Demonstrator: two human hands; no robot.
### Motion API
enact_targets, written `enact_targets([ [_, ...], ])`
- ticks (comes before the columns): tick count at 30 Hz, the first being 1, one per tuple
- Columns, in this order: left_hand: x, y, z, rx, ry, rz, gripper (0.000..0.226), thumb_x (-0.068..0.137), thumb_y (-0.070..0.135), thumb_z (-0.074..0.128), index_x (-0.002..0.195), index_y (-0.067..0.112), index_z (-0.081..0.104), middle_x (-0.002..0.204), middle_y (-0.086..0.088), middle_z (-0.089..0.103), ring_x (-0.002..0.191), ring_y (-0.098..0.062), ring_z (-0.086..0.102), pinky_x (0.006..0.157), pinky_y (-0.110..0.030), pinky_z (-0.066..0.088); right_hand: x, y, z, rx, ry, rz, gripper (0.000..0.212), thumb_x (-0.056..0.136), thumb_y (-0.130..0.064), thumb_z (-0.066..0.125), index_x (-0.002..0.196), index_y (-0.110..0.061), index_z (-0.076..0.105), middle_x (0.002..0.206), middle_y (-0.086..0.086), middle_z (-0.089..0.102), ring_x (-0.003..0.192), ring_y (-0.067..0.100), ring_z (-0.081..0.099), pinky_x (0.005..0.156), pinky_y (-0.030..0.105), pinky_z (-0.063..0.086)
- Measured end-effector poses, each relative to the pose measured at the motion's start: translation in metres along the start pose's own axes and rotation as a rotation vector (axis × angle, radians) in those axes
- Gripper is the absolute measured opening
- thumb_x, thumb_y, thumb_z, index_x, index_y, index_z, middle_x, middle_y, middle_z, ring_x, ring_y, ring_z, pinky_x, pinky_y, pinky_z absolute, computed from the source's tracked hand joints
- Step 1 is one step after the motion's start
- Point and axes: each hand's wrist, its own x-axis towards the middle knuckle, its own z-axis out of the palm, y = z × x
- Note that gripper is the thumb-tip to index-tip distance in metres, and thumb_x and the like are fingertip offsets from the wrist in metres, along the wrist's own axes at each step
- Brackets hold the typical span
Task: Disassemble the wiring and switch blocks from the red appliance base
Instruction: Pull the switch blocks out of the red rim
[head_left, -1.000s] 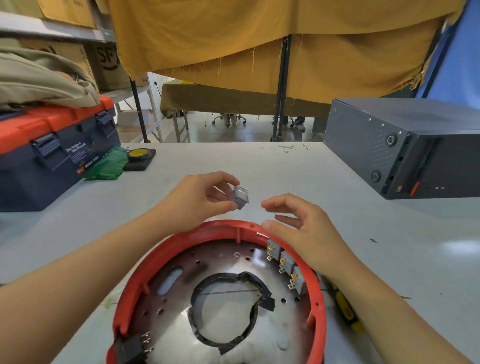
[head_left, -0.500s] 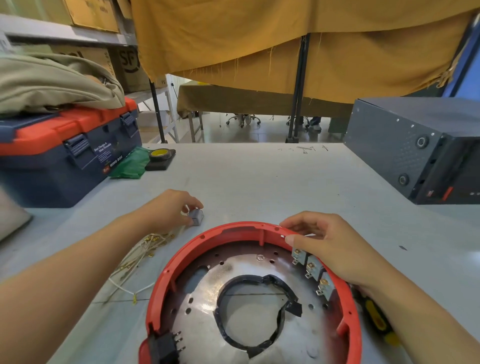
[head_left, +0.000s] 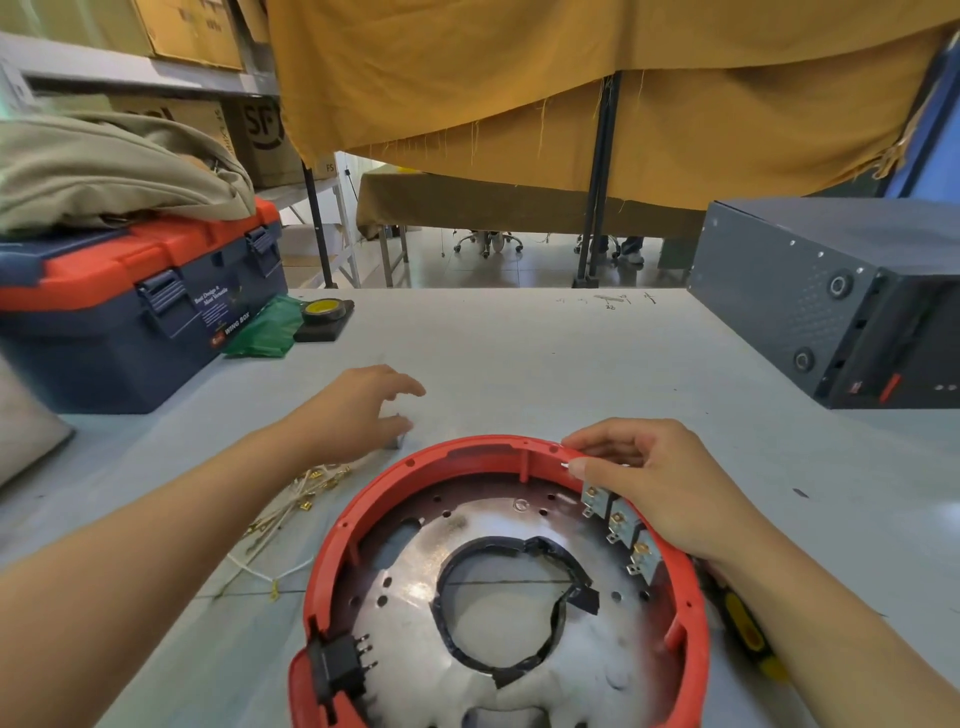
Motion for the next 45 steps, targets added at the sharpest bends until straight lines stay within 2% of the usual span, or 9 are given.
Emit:
enact_targets([
  [3,-0.007,0.035,-0.007,-0.163,0.037,0.11,0.03,0.09,0.034,0.058,0.12,0.028,0.06,0.112,0.015,0.059,0.093,0.007,0.053,0.077,-0.003,0.038,0.001,-0.001,0.0,0.006,0.011,0.014,0.013,0.082,-0.011,0.073,0.095,-0.015,0.076,0.087,-0.001,0.075,0.081,0.007,0.07,0.078,0.013,0.052],
  [6,-0.013,0.069,-0.007,-0.275,-0.016,0.203,0.031,0.087,0.038,0.061,0.117,0.031,0.062,0.106,0.023,0.059,0.089,0.016,0.052,0.078,0.002,0.038,0.002,-0.001,0.0,0.012,0.031,0.019,0.012,0.083,-0.014,0.072,0.094,-0.017,0.076,0.086,-0.003,0.076,0.08,0.005,0.07,0.078,0.014,0.052],
  [13,-0.012,0.106,0.014,-0.223,0.017,0.329,0.022,0.085,0.033,0.066,0.105,0.023,0.067,0.093,0.008,0.069,0.084,-0.006,0.059,0.078,-0.018,0.044,-0.001,-0.001,-0.006,-0.036,0.104,-0.016,0.01,0.085,-0.017,0.07,0.079,-0.022,0.076,0.074,-0.01,0.072,0.07,0.001,0.065,0.065,0.009,0.047],
  [18,-0.009,0.11,0.022,-0.173,0.043,0.3,0.027,0.081,0.049,0.063,0.096,0.026,0.062,0.082,0.008,0.063,0.077,-0.011,0.056,0.074,-0.036,0.049,-0.003,-0.003,-0.009,-0.128,0.046,-0.043,0.008,0.084,-0.015,0.07,0.082,-0.022,0.075,0.077,-0.007,0.07,0.073,0.002,0.062,0.066,0.01,0.048],
  [24,-0.007,0.105,0.021,-0.078,0.051,0.266,0.032,0.081,0.056,0.058,0.094,0.027,0.059,0.074,0.011,0.053,0.073,-0.013,0.051,0.07,-0.038,0.049,-0.004,-0.005,-0.009,-0.15,-0.032,-0.038,0.02,0.084,-0.015,0.07,0.1,-0.026,0.072,0.087,-0.012,0.068,0.08,-0.001,0.063,0.07,0.006,0.047],
  [29,-0.008,0.095,0.018,0.008,0.075,0.184,0.035,0.082,0.06,0.054,0.094,0.028,0.057,0.078,0.012,0.052,0.076,-0.013,0.051,0.065,-0.031,0.043,-0.004,-0.004,-0.006,-0.047,-0.067,-0.037,0.033,0.08,-0.008,0.072,0.111,-0.019,0.067,0.104,-0.008,0.069,0.093,-0.001,0.065,0.085,0.011,0.049],
  [35,-0.011,0.095,0.014,-0.036,0.061,0.268,0.027,0.088,0.044,0.058,0.104,0.023,0.061,0.094,0.007,0.063,0.083,-0.011,0.055,0.074,-0.03,0.047,-0.003,-0.001,0.004,-0.107,0.014,-0.055,0.027,0.079,-0.013,0.074,0.104,-0.021,0.069,0.101,-0.011,0.069,0.092,-0.005,0.064,0.077,0.004,0.047],
  [39,-0.009,0.099,0.013,-0.144,0.043,0.359,0.018,0.087,0.027,0.063,0.104,0.02,0.065,0.089,0.01,0.063,0.071,0.003,0.05,0.066,-0.007,0.036,-0.003,-0.001,0.005,-0.215,0.079,-0.129,0.016,0.077,-0.017,0.075,0.091,-0.026,0.07,0.093,-0.01,0.065,0.085,-0.003,0.061,0.072,0.008,0.046],
  [45,-0.01,0.097,0.02,-0.266,0.086,0.392,0.019,0.085,0.019,0.066,0.104,0.018,0.067,0.091,0.008,0.068,0.077,-0.001,0.053,0.07,-0.007,0.037,-0.002,0.0,0.006,-0.213,0.1,-0.153,0.017,0.076,-0.015,0.077,0.088,-0.025,0.071,0.088,-0.008,0.067,0.082,-0.003,0.059,0.071,0.008,0.045],
])
